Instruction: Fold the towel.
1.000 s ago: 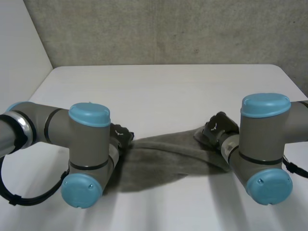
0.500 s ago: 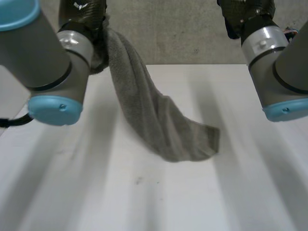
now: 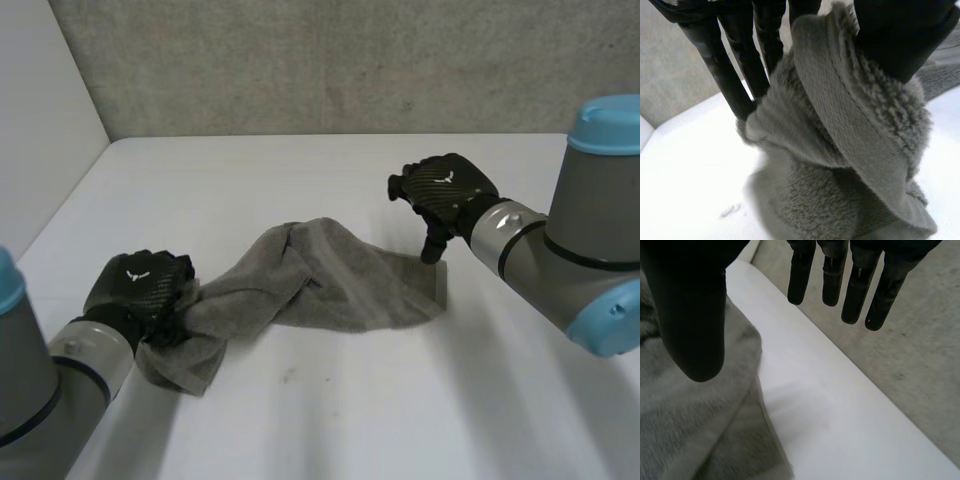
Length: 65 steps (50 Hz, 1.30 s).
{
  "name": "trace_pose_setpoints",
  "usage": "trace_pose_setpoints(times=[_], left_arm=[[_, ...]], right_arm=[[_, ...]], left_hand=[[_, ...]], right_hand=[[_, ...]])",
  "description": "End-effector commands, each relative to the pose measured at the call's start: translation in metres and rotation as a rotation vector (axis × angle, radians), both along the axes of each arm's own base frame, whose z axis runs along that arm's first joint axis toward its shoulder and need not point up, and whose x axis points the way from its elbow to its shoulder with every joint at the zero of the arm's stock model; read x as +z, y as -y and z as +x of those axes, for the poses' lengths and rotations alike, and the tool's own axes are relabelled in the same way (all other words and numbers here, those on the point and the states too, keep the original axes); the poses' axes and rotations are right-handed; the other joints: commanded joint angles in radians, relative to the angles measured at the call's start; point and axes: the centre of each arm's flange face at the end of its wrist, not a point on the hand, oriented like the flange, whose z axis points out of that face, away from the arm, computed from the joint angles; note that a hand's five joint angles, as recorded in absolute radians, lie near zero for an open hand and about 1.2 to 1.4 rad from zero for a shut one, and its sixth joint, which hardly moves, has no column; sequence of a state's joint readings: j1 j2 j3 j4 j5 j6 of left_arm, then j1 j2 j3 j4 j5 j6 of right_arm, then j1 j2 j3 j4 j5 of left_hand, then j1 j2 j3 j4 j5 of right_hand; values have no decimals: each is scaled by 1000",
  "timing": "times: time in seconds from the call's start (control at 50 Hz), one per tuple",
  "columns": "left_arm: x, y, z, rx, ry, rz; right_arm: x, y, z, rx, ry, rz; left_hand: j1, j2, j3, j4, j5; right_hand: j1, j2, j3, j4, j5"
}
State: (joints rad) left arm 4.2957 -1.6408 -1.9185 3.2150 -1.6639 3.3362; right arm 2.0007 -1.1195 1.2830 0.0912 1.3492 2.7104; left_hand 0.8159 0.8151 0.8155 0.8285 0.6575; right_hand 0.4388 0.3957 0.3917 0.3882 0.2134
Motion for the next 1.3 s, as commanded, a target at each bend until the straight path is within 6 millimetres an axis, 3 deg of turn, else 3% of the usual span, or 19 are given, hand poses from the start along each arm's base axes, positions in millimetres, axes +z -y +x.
trace_pose_setpoints(times=[0.02,0.16,0.32,0.46,0.68,0.76,0.8,0.82,0.84,0.86,0.88,0.9,0.92,0.96,1.02,1.06,1.08,1.12,1.3], left_arm=[[28,-11,0,-74,37,-120],[46,-7,-2,-78,32,-191],[54,7,-5,-64,18,-217],[28,33,-6,-30,37,-124],[-1,38,-5,7,-26,1],[-4,38,-5,7,-26,11],[-5,38,-5,7,-25,12],[-5,38,-6,7,-25,12],[-5,38,-6,7,-25,12],[-5,38,-6,7,-25,12],[-4,38,-6,7,-26,9],[-4,39,-6,7,-27,8],[-4,39,-6,7,-27,8],[-4,39,-6,7,-28,5],[-2,41,-6,10,-30,-3],[0,42,-6,10,-33,-10],[0,42,-6,10,-33,-10],[0,43,-7,9,-35,-14],[-7,48,-10,5,-31,-5]], right_arm=[[-9,15,21,74,89,110],[-24,11,52,198,107,152],[-40,28,77,234,179,190],[-54,41,101,264,241,218],[-100,39,120,291,233,274],[-107,37,121,291,226,287],[-109,36,122,291,224,289],[-109,36,122,291,224,289],[-108,36,122,293,226,286],[-108,36,122,293,226,286],[-102,37,123,293,234,271],[-90,37,123,295,244,249],[-90,37,123,295,244,248],[-45,39,120,286,287,154],[-28,37,118,278,302,118],[2,29,110,276,321,46],[2,29,109,276,321,46],[24,17,97,278,320,-12],[28,-10,61,262,100,-52]], left_hand=[[-238,-237,-238,-251,-254],[-306,-305,-305,-318,-322],[-376,-376,-376,-389,-392],[-455,-455,-455,-468,-472],[-461,-461,-461,-474,-478],[-461,-461,-461,-474,-478],[-461,-461,-461,-474,-478],[-461,-461,-461,-474,-478],[-464,-464,-464,-477,-480],[-464,-464,-464,-477,-481],[-462,-461,-461,-474,-478],[-461,-461,-461,-474,-478],[-461,-461,-461,-474,-478],[-461,-461,-461,-474,-478],[-461,-461,-461,-474,-478],[-464,-464,-464,-477,-481],[-464,-464,-464,-477,-481],[-470,-469,-470,-483,-486],[-506,-505,-505,-518,-522]], right_hand=[[10,53,57,61,61],[16,59,63,67,67],[51,94,98,102,102],[63,106,110,114,114],[63,106,110,114,114],[101,144,148,152,152],[352,395,399,403,403],[354,397,401,404,405],[580,624,627,631,631],[583,626,630,633,634],[908,951,955,959,959],[957,1000,1004,1008,1008],[957,1001,1005,1008,1008],[957,1001,1005,1008,1008],[957,1001,1005,1008,1008],[957,1001,1005,1008,1008],[957,1001,1005,1008,1008],[957,1001,1005,1008,1008],[957,1001,1005,1008,1008]])
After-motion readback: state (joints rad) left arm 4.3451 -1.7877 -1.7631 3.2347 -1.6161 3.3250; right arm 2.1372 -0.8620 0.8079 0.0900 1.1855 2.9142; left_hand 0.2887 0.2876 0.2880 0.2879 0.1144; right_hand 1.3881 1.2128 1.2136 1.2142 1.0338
